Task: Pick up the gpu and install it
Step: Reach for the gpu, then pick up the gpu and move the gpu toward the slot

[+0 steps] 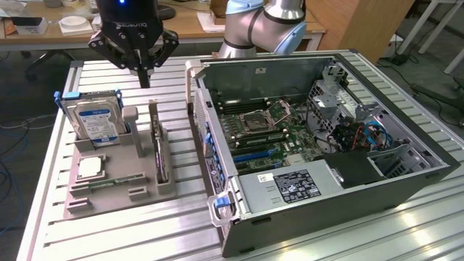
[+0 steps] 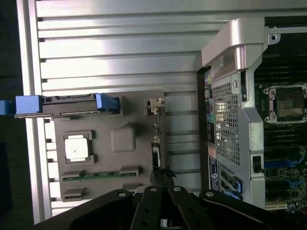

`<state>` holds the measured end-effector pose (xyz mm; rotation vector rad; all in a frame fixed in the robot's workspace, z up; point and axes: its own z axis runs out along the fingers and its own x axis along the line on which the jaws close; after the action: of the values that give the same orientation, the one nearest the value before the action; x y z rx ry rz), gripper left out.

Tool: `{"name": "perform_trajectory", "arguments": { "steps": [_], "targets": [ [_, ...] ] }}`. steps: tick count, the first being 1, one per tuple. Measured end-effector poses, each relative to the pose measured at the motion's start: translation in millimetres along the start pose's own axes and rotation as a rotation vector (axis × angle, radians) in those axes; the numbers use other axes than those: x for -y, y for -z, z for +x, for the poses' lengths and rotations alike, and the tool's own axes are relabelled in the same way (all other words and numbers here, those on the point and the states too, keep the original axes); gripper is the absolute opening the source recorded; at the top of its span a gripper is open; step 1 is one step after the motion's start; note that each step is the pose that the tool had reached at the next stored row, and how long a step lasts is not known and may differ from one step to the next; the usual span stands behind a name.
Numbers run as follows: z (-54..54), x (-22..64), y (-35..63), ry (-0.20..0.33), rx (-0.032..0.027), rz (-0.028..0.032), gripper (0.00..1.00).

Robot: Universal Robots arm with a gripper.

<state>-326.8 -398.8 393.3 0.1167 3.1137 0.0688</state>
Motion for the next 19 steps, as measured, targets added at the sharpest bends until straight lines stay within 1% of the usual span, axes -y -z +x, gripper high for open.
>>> {"name": "perform_trajectory", "arguments": {
  "steps": [3, 17, 19],
  "targets": [
    [3.6, 0.3, 0.1, 0.0, 0.0, 0.0, 0.1],
    [3.6, 0.3, 0.1, 0.0, -0.0001, 0.0, 0.1],
    [3.6, 0.3, 0.1, 0.0, 0.0, 0.0, 0.11]
  ]
}}
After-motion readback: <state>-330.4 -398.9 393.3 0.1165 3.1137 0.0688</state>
